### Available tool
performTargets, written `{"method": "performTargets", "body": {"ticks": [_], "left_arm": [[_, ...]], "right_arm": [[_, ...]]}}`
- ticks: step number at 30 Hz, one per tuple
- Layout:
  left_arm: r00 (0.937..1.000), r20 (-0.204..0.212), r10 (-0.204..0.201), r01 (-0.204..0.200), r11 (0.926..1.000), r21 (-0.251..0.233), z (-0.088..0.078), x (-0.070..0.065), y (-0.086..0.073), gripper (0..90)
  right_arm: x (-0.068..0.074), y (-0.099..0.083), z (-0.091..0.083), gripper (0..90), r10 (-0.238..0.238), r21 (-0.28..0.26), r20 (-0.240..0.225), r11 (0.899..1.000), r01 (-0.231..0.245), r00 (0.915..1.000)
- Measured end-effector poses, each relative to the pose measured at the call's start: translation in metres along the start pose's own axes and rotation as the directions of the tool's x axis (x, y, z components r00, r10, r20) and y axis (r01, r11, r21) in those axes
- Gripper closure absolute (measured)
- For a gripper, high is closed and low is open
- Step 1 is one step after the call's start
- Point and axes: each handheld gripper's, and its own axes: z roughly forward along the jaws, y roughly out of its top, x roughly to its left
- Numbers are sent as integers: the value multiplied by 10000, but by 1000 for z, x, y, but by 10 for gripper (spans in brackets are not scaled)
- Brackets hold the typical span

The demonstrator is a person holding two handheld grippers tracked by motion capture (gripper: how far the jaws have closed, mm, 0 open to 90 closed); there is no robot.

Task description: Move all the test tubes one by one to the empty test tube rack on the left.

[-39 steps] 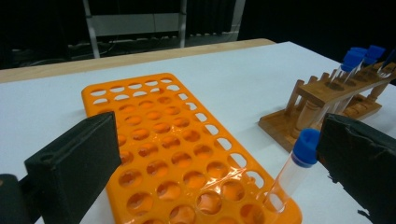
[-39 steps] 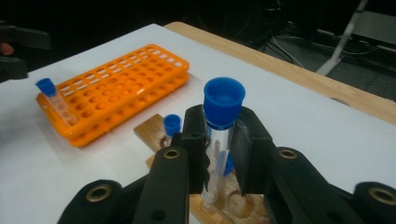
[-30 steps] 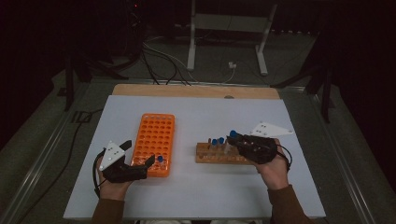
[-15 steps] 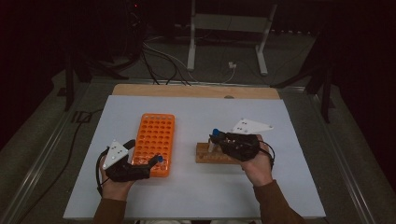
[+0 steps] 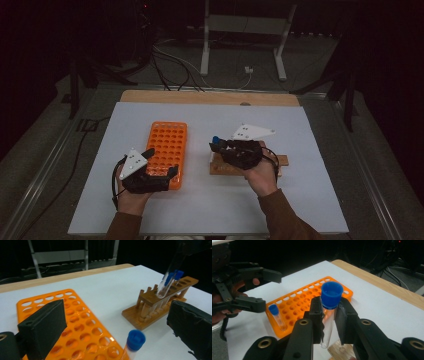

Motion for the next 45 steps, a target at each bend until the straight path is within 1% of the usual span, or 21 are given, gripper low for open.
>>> {"method": "performTargets", "body": {"ticks": [8, 13, 15, 17, 18, 19, 20, 21, 22, 24, 25, 27, 33, 35, 38, 39, 40, 42, 43, 44, 45], "left_arm": [[9987, 446, 264, -276, 9993, 256, 11, -13, 11, 55], [9969, 670, 424, -441, 9987, 242, 20, -23, 20, 95], [9948, 913, 443, -469, 9985, 266, 22, -25, 22, 236], [9931, 1057, 513, -540, 9983, 223, 25, -28, 24, 299], [9915, 1165, 581, -610, 9979, 216, 26, -29, 25, 365], [9902, 1230, 664, -695, 9973, 214, 27, -31, 26, 365], [9892, 1246, 775, -807, 9965, 211, 28, -33, 26, 431], [9876, 1321, 854, -892, 9958, 228, 29, -35, 27, 431], [9858, 1424, 890, -928, 9955, 205, 30, -36, 27, 501], [9841, 1477, 988, -1029, 9945, 203, 31, -37, 28, 531], [9834, 1499, 1022, -1062, 9942, 187, 31, -37, 28, 605], [9827, 1528, 1047, -1078, 9941, 126, 30, -37, 28, 661], [9799, 1608, 1182, -1195, 9928, -11, 28, -36, 28, 763], [9787, 1549, 1344, -1361, 9907, 2, 28, -38, 28, 772], [9786, 1516, 1394, -1412, 9900, 7, 28, -38, 28, 774], [9787, 1486, 1415, -1434, 9897, 23, 27, -37, 28, 775], [9792, 1432, 1435, -1453, 9894, 26, 27, -37, 28, 775], [9814, 1308, 1404, -1419, 9899, 26, 26, -34, 28, 775], [9829, 1257, 1349, -1360, 9907, 5, 25, -33, 28, 775], [9837, 1222, 1319, -1327, 9912, -16, 25, -31, 28, 775], [9851, 1158, 1273, -1275, 9918, -56, 24, -30, 28, 776]], "right_arm": [[11, 10, 12, 768, -130, -82, -339, 9999, 128, 9993], [19, 13, 18, 768, -265, -56, -553, 9996, 262, 9981], [22, 14, 19, 768, -285, -55, -639, 9996, 282, 9976], [24, 14, 21, 768, -324, -64, -696, 9995, 320, 9970], [27, 14, 23, 768, -350, -53, -773, 9994, 347, 9964], [27, 14, 23, 768, -350, -53, -773, 9994, 347, 9964], [29, 14, 24, 768, -339, -25, -839, 9994, 338, 9959], [29, 14, 24, 768, -339, -25, -839, 9994, 338, 9959], [31, 14, 26, 768, -355, -19, -907, 9994, 355, 9952], [32, 14, 26, 767, -348, -11, -966, 9994, 349, 9947], [34, 15, 27, 767, -305, -22, -1097, 9995, 305, 9935], [36, 15, 28, 767, -348, 2, -1163, 9994, 351, 9926], [39, 16, 31, 768, -397, 46, -1255, 9992, 406, 9913], [39, 16, 31, 766, -413, 71, -1258, 9991, 425, 9912], [39, 16, 31, 749, -402, 89, -1280, 9991, 417, 9910], [37, 17, 30, 625, -234, 24, -1445, 9997, 240, 9892], [36, 17, 29, 562, -133, -17, -1569, 9999, 132, 9875], [33, 17, 26, 435, -46, -90, -1452, 10000, 33, 9894], [33, 17, 26, 435, -46, -90, -1452, 10000, 33, 9894], [32, 17, 22, 315, -63, -171, -1318, 9998, 41, 9913], [30, 17, 21, 254, -50, -129, -1276, 9999, 33, 9918]]}}
